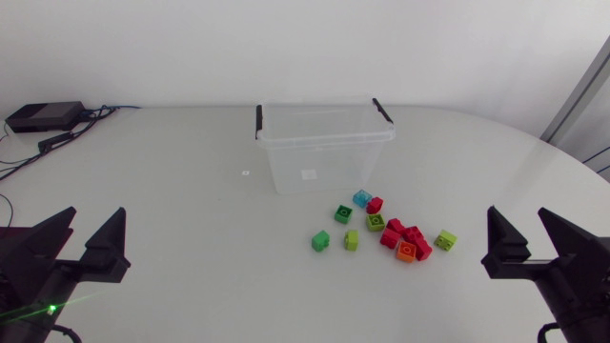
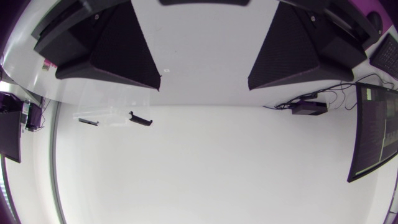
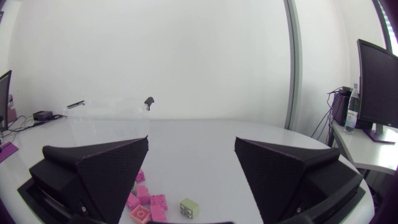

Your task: Pick up the duplo bricks and place them in the container

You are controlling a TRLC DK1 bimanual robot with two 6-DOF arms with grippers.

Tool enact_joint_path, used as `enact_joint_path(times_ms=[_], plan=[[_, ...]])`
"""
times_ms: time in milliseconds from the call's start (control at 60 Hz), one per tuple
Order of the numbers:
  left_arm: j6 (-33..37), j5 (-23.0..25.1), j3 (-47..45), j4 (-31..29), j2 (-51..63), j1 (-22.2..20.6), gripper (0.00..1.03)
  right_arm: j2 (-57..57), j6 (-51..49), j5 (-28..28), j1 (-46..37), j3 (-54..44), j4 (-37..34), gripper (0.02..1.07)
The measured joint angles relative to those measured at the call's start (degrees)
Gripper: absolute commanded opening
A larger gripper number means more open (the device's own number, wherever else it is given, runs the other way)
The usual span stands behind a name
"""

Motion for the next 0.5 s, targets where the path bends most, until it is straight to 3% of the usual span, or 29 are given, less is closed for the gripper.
enact_joint_path(times_ms=[500], plan=[[0.00,0.00,0.00,0.00,0.00,-0.11,0.98,0.00,0.04,0.00,0.48,0.00,0.00,1.03]])
